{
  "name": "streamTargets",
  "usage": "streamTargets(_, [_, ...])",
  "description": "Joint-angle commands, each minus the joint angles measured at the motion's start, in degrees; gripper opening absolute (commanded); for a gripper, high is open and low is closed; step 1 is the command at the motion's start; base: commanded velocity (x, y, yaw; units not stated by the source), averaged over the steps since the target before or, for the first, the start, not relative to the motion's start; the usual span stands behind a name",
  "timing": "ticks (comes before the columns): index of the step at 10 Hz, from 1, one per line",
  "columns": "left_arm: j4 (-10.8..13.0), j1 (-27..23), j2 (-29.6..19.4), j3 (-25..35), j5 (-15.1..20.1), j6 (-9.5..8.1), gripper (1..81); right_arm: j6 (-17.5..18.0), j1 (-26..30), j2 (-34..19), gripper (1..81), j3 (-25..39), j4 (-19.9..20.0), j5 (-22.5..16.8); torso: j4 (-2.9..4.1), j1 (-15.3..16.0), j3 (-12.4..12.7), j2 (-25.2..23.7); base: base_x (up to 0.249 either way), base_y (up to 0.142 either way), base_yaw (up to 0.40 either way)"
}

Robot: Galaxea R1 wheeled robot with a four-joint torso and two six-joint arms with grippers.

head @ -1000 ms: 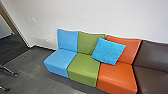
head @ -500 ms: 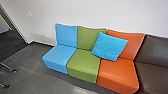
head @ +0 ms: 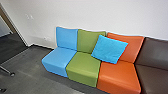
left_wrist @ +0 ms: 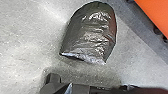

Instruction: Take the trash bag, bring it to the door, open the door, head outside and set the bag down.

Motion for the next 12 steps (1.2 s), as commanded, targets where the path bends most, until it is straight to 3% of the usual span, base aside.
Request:
streamTargets(1, [-2.40,-6.22,-0.69,-0.20,5.65,0.13,81.1,0.33,4.07,-4.41,81.1,1.52,1.29,-5.02,0.00,3.50,0.00,-5.40,0.000,0.000,0.000])
streamTargets(3, [-3.46,-7.90,-0.78,0.78,7.78,0.13,81.1,0.33,4.33,-4.49,81.1,1.61,1.29,-5.11,0.00,6.03,-5.51,-9.49,0.000,0.000,0.000])
streamTargets(5, [-4.86,-9.30,-2.09,4.52,9.01,0.22,81.1,0.33,5.21,-4.67,81.1,2.31,1.28,-5.11,0.00,7.86,-7.52,-12.50,0.000,0.000,0.000])
streamTargets(7, [-6.62,-10.36,-4.30,9.30,9.10,0.22,81.1,0.33,5.56,-5.29,81.1,2.84,1.38,-5.20,0.00,10.32,-11.16,-16.37,0.000,0.000,0.000])
streamTargets(10, [-8.73,-12.03,-4.30,8.87,9.10,0.22,81.1,0.33,6.34,-7.73,81.1,3.98,1.38,-5.20,0.00,14.23,-17.00,-22.56,0.000,0.000,0.000])
streamTargets(11, [-9.34,-12.81,-4.03,7.82,9.19,0.22,81.1,0.33,6.87,-8.80,81.1,4.60,1.38,-5.37,0.00,15.41,-13.36,-24.37,0.000,0.000,0.000])
streamTargets(12, [-9.78,-13.43,-3.68,6.76,9.19,0.14,81.1,0.42,7.32,-9.33,81.1,4.86,1.46,-5.90,0.00,16.43,-14.86,-25.97,0.000,0.000,0.000])
